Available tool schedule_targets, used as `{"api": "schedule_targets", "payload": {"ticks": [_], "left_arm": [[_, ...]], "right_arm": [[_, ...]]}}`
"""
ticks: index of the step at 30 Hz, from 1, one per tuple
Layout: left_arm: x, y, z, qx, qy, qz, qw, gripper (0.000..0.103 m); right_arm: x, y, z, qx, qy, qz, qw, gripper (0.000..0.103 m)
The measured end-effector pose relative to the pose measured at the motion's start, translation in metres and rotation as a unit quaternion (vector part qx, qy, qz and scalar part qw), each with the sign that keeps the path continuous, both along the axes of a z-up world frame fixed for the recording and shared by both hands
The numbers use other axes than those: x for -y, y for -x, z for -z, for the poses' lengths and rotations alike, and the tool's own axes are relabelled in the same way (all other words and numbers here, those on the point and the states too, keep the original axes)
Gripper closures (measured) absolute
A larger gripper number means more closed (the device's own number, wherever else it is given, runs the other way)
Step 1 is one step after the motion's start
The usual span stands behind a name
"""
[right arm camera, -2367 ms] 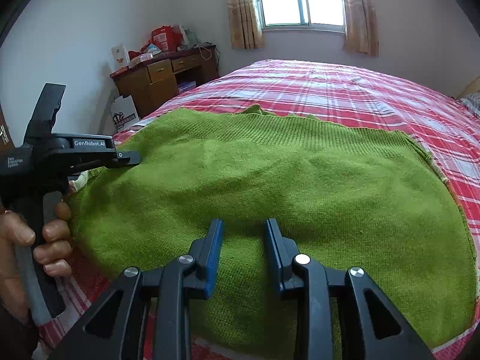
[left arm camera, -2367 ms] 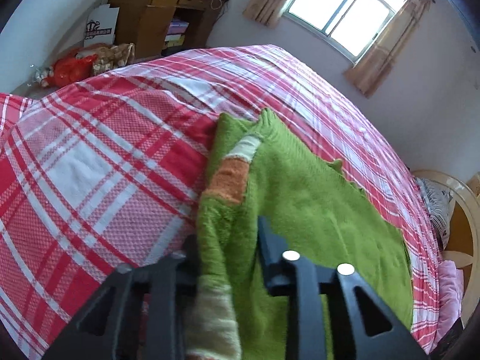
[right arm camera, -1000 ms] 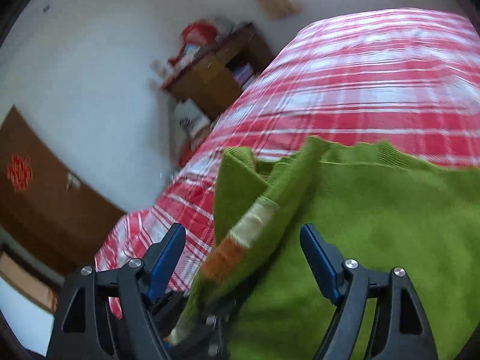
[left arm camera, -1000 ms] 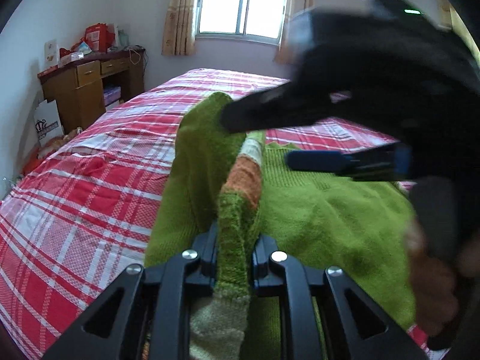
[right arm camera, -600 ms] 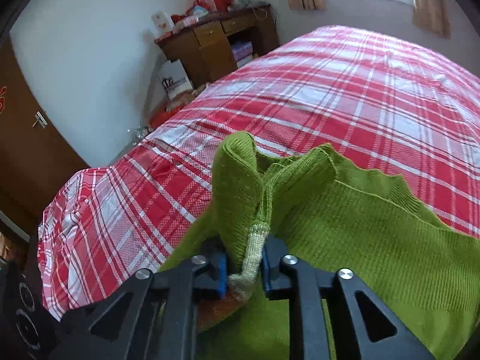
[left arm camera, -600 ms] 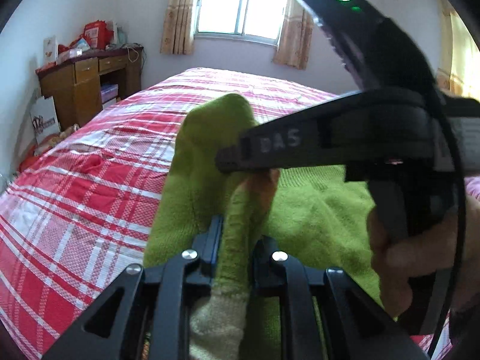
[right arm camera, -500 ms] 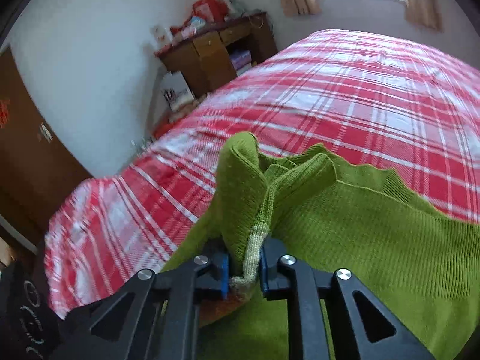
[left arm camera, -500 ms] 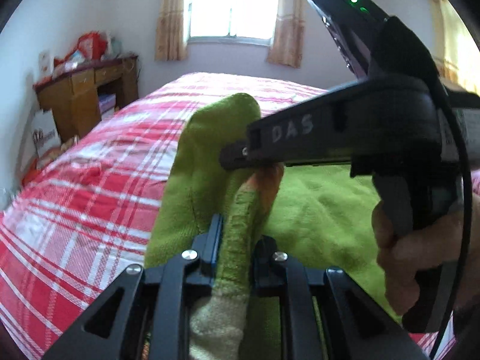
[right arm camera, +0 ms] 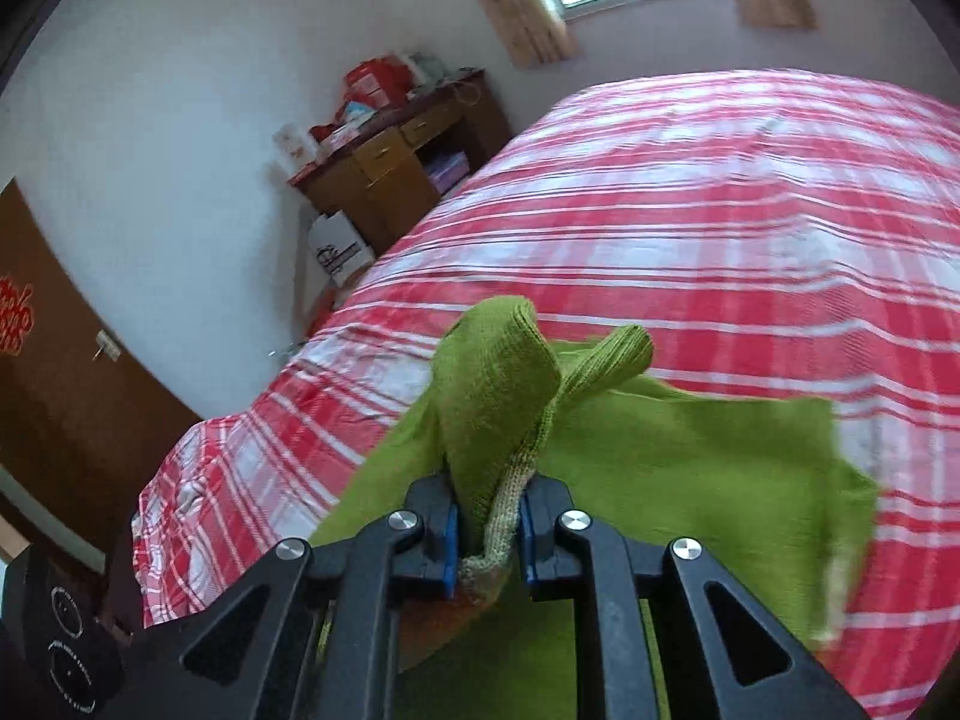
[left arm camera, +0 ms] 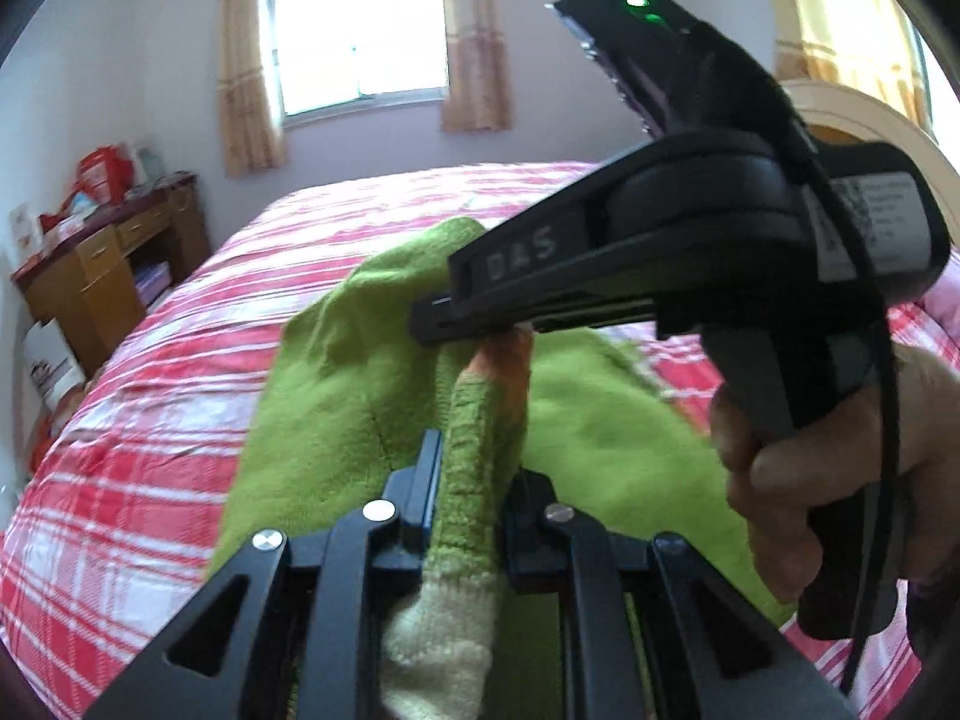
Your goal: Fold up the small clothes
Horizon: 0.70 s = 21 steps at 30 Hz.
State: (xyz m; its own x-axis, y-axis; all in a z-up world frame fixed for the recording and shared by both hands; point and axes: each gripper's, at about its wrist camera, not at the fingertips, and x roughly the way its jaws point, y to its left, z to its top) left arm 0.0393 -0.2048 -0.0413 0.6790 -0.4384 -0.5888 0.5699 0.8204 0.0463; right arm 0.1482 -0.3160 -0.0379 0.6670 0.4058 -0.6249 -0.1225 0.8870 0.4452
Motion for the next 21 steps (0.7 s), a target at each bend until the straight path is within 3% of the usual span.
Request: {"api": "schedule_targets", "payload": {"ticks": [8,12,14,17,21], "left_arm": [[0.064,0.007,0.019,-0.026,-0.029,0.032,0.9987,0.087],[0.067,0.009,0.029,-0.035,-0.044,0.033,0.9979,0.086],[0.058,0.013,0.024,-0.034,-0.044,0.047,0.9974,0.085],[0.03,0.026,0.009,-0.06,-0.009,0.078,0.9951,0.081],[-0.02,0.046,-0.007,-0.05,0.014,0.092,0.9943,0.063]], "right_arm": [[0.073,0.017,0.027,-0.032,0.0,0.049,0.998,0.089],[0.088,0.017,0.056,-0.057,0.016,0.059,0.997,0.089],[0.093,0.022,0.063,-0.044,-0.003,0.064,0.997,0.088],[0.098,0.026,0.066,-0.04,-0.016,0.081,0.996,0.087],[0.101,0.04,0.062,-0.046,-0.023,0.104,0.993,0.08]]}}
